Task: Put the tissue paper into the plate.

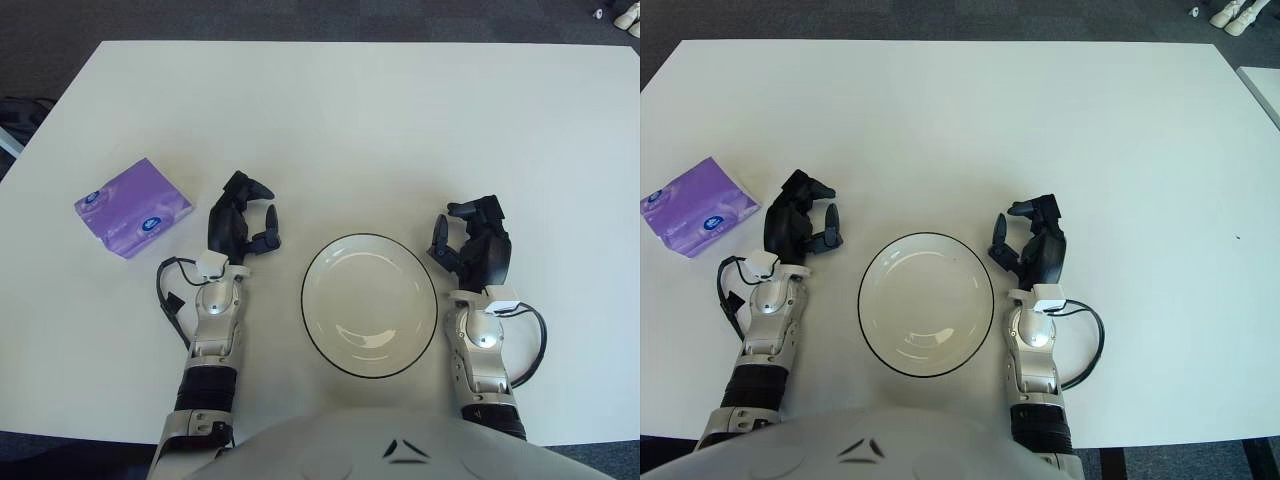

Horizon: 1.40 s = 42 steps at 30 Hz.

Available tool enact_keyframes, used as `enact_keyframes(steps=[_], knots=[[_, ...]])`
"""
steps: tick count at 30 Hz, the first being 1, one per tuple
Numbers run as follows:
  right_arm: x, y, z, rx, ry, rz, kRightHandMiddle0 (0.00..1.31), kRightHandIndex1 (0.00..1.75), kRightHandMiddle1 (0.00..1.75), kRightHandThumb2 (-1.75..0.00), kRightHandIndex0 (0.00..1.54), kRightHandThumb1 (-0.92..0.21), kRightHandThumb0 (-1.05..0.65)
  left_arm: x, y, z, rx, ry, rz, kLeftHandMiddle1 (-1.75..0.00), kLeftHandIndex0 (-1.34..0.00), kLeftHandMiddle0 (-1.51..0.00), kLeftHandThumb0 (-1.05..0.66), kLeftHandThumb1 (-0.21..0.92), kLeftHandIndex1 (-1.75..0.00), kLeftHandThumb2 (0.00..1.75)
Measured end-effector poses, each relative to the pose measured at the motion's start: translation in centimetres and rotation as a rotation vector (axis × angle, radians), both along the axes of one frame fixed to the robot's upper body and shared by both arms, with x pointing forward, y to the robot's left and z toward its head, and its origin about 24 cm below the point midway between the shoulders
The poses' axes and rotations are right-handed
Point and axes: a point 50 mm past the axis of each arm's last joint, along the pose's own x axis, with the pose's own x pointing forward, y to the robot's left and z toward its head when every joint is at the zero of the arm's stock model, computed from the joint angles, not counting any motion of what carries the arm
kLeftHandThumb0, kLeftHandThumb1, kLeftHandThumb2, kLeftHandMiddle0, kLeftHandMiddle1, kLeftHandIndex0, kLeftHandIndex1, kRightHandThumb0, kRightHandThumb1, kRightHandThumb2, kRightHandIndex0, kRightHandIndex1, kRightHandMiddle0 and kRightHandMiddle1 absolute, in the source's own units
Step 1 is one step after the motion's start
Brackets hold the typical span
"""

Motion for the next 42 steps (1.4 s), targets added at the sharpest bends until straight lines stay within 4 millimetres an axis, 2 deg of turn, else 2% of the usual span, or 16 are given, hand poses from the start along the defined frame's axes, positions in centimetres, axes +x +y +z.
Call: enact_keyframes(steps=[19, 26, 31, 37, 42], knots=[[0.0, 0.0, -0.1, 0.001, 0.004, 0.0, 0.48, 1.47, 1.75, -1.11, 0.72, -0.49, -0.43, 0.1, 0.0, 0.0, 0.002, -0.003, -0.005, -1.75, -0.6, -1.04, -0.48, 0.33, -1.75, 1.31], [0.0, 0.0, -0.1, 0.001, 0.001, 0.0, 0.5, 1.54, 1.75, -1.15, 0.74, -0.45, -0.44, 0.1, 0.0, 0.2, 0.006, -0.014, -0.006, -1.75, -0.61, -1.04, -0.48, 0.32, -1.75, 1.33], [0.0, 0.0, -0.1, 0.001, 0.0, 0.0, 0.55, 1.71, 1.75, -1.22, 0.82, -0.4, -0.46, -0.3, 0.2, 0.7, 0.021, -0.038, 0.005, -1.75, -0.65, -1.06, -0.5, 0.27, -1.75, 1.38], [0.0, 0.1, -0.1, -0.002, -0.002, -0.003, 0.58, 1.74, 1.75, -1.27, 0.98, -0.36, -0.47, -1.3, 0.7, 1.8, 0.056, -0.104, 0.031, -1.75, -0.62, -1.06, -0.49, 0.3, -1.75, 1.34], [0.0, 0.2, -0.1, -0.013, 0.004, -0.004, 0.58, 1.75, 1.75, -1.28, 1.04, -0.35, -0.47, -1.7, 1.3, 2.5, 0.108, -0.172, 0.07, -1.75, -0.59, -1.07, -0.47, 0.34, -1.75, 1.3]])
